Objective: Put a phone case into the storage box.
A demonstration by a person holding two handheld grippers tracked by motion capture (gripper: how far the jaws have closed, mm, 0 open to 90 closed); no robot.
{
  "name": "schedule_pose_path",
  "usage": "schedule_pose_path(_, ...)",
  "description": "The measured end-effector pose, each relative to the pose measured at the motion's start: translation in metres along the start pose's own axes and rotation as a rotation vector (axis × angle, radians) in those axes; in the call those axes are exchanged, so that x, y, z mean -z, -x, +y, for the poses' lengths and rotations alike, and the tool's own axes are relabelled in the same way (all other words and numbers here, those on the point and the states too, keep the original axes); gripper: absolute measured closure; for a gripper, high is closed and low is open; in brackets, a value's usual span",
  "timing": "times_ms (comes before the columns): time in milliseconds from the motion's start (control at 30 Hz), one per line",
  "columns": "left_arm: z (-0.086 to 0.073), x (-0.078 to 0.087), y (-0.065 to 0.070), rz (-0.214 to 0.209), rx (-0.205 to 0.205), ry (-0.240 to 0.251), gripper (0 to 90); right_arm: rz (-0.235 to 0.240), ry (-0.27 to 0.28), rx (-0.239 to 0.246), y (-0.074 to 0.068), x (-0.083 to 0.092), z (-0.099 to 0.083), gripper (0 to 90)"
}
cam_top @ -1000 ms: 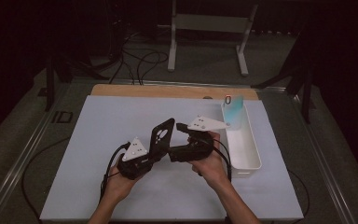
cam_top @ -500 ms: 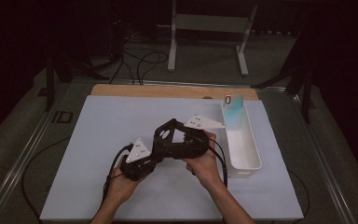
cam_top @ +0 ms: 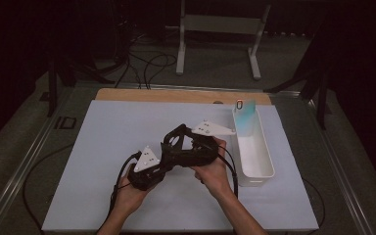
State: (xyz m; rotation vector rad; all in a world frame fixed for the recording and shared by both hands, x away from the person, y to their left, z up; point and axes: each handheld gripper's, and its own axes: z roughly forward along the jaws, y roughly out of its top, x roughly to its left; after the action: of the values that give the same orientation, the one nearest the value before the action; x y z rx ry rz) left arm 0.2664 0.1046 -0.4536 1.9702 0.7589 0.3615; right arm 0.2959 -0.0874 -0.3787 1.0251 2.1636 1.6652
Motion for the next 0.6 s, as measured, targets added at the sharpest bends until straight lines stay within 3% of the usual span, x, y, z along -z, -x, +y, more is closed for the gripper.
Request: schedule_pose_path(600, 0.0007, 0.0013, 0.0003, 0.008, -0.002, 0.017, 82.3, -0.011, 0.011, -0.001, -0.0005, 0.0006, 0.0009, 14.1)
